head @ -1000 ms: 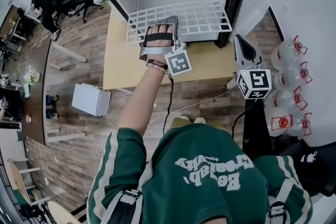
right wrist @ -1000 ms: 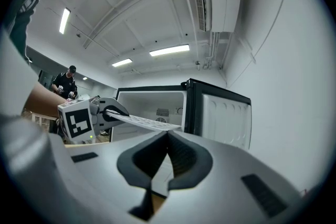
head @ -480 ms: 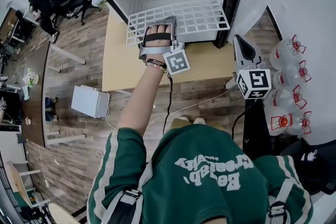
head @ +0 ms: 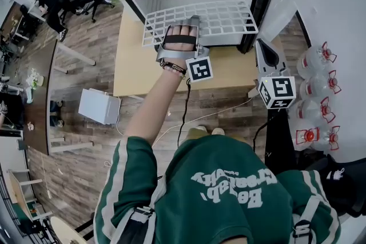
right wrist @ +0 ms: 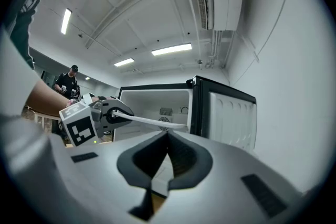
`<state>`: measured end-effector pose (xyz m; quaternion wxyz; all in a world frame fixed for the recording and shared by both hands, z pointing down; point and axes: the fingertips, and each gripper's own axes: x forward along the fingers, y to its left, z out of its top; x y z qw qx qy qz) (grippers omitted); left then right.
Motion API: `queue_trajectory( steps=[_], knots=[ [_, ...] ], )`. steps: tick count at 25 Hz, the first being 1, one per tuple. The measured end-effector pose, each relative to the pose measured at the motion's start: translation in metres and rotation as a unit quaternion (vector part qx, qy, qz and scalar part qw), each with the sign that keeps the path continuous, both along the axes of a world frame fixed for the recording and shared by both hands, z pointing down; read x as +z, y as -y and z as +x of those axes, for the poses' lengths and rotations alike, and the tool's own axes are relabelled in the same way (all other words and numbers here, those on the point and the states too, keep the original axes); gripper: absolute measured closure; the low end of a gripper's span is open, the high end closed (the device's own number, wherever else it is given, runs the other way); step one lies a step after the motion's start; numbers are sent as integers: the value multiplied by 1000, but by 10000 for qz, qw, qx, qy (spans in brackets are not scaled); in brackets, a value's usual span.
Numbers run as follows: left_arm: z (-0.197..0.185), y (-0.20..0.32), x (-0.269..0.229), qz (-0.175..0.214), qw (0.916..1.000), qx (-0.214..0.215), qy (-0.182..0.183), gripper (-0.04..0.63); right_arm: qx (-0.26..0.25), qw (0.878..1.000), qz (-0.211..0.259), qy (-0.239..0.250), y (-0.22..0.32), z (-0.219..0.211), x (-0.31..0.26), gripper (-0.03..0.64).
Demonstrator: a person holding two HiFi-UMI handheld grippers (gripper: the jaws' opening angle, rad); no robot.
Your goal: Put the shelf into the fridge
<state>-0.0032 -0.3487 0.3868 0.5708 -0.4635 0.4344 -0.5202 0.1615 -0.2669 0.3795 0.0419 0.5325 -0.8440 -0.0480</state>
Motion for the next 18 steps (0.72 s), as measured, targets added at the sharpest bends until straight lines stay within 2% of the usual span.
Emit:
queue_trajectory(
  steps=[6, 9, 18],
  knots=[
    [1, -3, -3, -9, 9998, 48, 213, 546, -118, 9999, -35, -17, 3, -14, 4, 614],
    [1, -6, -13, 118, 9996, 86, 247, 558, -177, 9998, -46, -32, 5, -19, 5, 612],
    [-2, -2, -7, -39, 9998, 108, -180, 565, -166, 9998, -39, -55, 7, -22, 4, 613]
  ],
)
